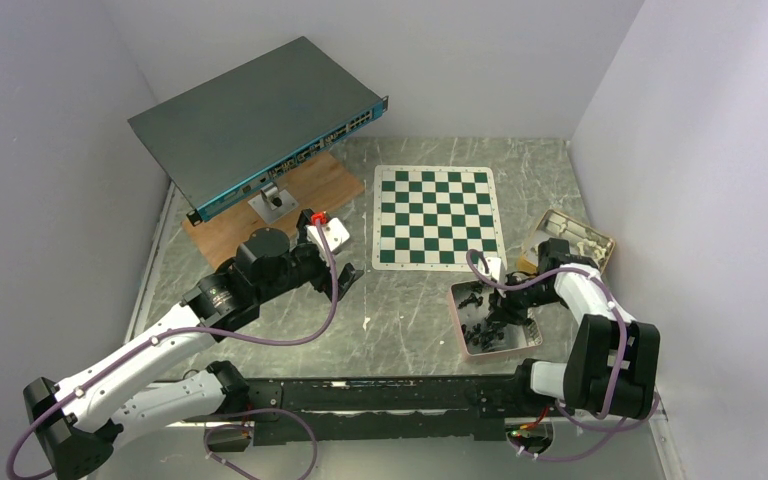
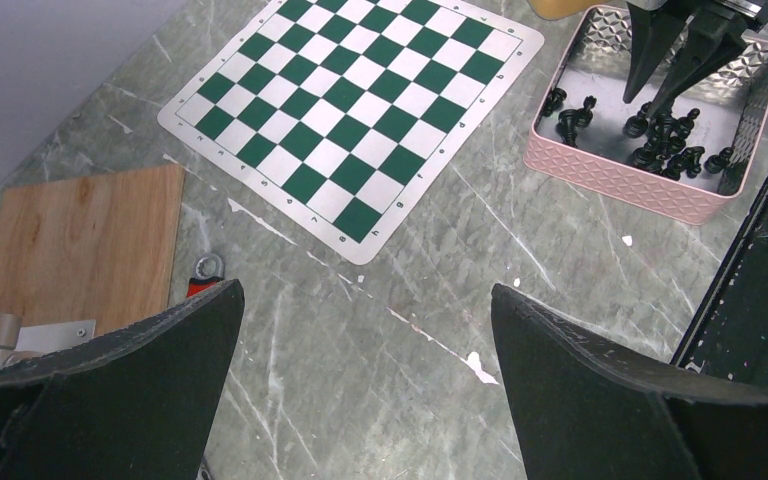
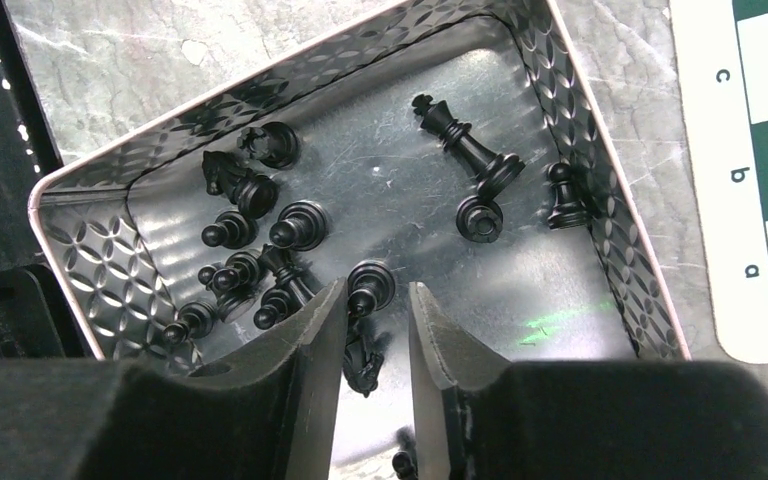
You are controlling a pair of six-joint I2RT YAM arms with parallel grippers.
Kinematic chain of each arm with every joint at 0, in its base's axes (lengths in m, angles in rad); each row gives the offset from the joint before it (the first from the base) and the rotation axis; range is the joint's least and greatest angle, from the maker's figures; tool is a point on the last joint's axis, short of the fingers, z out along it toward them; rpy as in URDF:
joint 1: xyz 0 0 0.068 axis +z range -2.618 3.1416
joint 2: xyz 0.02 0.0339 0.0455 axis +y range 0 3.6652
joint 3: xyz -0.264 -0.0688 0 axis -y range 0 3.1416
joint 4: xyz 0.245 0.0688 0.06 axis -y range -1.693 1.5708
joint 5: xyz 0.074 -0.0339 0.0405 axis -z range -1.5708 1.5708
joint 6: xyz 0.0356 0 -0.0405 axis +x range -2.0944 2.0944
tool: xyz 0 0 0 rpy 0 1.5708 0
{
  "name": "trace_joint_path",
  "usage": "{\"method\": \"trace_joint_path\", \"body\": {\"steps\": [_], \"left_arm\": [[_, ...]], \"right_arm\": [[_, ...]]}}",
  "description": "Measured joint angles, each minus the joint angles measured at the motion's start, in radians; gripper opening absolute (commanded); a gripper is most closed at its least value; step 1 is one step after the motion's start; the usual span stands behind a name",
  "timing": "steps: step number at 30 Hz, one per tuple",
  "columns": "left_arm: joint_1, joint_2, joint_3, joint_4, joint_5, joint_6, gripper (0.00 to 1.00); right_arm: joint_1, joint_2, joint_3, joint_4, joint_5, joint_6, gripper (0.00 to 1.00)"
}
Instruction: Set up the chess pieces on the board
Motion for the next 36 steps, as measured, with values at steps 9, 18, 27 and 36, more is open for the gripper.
{"method": "trace_joint_path", "body": {"steps": [9,18,27,36], "left_arm": [[0.0,0.0,0.0,0.0,0.0,0.0,0.99],[0.0,0.0,0.0,0.0,0.0,0.003,0.99],[0.0,0.0,-0.003,0.001,0.0,0.004,0.99],[0.0,0.004,-0.011,0.003,0.0,0.007,0.99]], "right_arm": [[0.01,0.013,0.0,-0.006,0.006,0.002,0.08],[0.011,0.014,0.012,-0.025,0.005,0.031,0.0],[0.011,0.0,0.06,-0.026,0.021,0.124,0.0],[0.011,-0.055,0.182,-0.093,0.076,0.234,0.0]]}}
